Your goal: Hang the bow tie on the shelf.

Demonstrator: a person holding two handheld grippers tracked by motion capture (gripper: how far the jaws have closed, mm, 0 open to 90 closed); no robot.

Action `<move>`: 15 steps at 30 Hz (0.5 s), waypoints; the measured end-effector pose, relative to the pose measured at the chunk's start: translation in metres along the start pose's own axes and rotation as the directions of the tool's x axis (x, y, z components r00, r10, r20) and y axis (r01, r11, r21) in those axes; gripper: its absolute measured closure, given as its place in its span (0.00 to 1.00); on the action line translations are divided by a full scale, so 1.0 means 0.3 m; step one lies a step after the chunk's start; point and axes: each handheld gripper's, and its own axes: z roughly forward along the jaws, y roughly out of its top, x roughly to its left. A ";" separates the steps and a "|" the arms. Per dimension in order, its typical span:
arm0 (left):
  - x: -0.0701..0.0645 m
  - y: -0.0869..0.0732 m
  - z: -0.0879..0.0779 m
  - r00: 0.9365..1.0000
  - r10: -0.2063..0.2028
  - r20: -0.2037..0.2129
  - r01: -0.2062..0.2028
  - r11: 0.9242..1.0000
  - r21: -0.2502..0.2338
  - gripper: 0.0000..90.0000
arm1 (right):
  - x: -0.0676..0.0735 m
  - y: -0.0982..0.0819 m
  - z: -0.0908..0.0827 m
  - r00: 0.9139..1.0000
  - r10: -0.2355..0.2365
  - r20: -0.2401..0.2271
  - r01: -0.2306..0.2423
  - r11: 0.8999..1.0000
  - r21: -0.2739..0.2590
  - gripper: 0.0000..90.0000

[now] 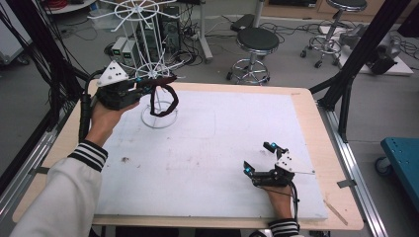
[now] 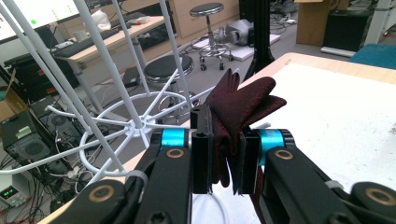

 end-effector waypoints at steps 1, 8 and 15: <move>0.000 0.000 0.000 1.000 -0.002 0.000 0.002 1.000 0.000 0.87 | 0.000 0.000 -0.002 1.000 0.004 0.003 -0.004 1.000 -0.003 0.01; 0.011 -0.002 -0.004 0.997 -0.079 0.011 0.079 0.997 -0.009 0.48 | -0.001 -0.003 -0.005 1.000 -0.011 0.011 0.011 1.000 -0.024 0.01; 0.019 -0.002 -0.020 0.996 -0.084 0.029 0.086 0.995 -0.049 0.17 | 0.001 -0.005 -0.009 1.000 0.000 0.010 0.000 1.000 -0.027 0.01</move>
